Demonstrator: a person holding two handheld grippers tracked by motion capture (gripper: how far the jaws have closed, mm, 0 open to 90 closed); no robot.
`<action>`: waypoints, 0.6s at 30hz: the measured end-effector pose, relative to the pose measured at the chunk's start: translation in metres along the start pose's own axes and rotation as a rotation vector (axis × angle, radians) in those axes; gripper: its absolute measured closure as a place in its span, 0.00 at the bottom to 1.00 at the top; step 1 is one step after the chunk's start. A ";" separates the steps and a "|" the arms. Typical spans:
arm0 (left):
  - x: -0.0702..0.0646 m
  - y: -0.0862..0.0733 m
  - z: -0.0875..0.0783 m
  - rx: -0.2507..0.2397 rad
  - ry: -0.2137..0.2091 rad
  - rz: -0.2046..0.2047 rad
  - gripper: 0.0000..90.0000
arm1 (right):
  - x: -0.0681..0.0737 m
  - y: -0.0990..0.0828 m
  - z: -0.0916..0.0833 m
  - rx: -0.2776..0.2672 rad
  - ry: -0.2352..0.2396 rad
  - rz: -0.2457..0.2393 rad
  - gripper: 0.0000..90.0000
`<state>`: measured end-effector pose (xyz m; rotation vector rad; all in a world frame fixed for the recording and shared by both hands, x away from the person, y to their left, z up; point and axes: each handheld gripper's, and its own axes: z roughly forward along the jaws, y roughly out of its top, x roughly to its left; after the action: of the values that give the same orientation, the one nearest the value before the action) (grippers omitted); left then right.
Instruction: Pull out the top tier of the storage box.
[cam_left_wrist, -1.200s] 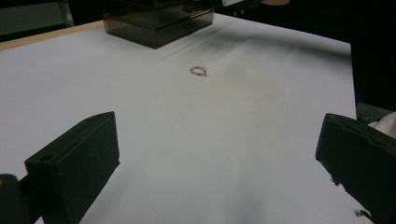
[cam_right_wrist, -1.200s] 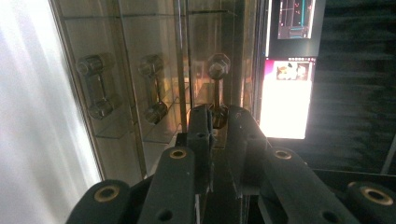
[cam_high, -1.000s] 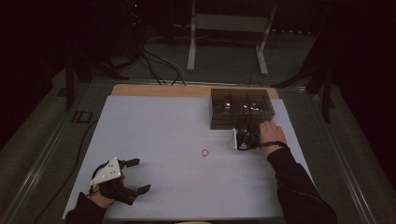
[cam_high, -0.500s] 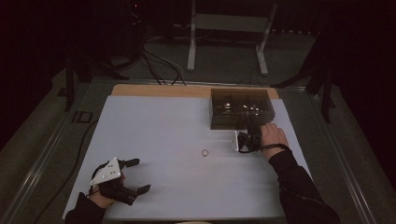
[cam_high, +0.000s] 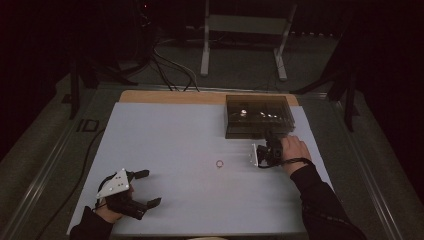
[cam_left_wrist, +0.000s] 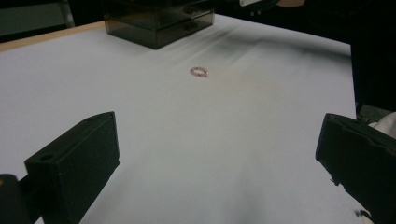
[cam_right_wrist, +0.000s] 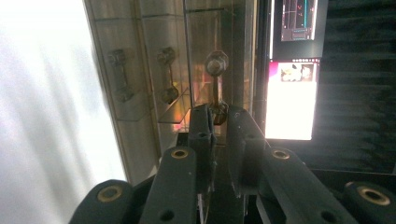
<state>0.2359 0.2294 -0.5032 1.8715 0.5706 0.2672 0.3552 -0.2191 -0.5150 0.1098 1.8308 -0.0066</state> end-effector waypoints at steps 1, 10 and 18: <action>0.000 0.000 0.000 0.005 0.001 0.001 0.01 | 0.001 0.000 -0.001 0.001 0.001 0.003 0.89; 0.000 0.000 0.001 0.004 0.000 0.001 0.01 | 0.002 -0.003 -0.004 -0.015 0.002 -0.007 0.89; 0.000 0.000 0.001 0.010 0.000 0.004 0.01 | 0.000 -0.004 -0.004 -0.022 0.016 0.011 0.89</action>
<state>0.2361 0.2285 -0.5040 1.8822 0.5691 0.2682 0.3505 -0.2231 -0.5143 0.1044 1.8461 0.0222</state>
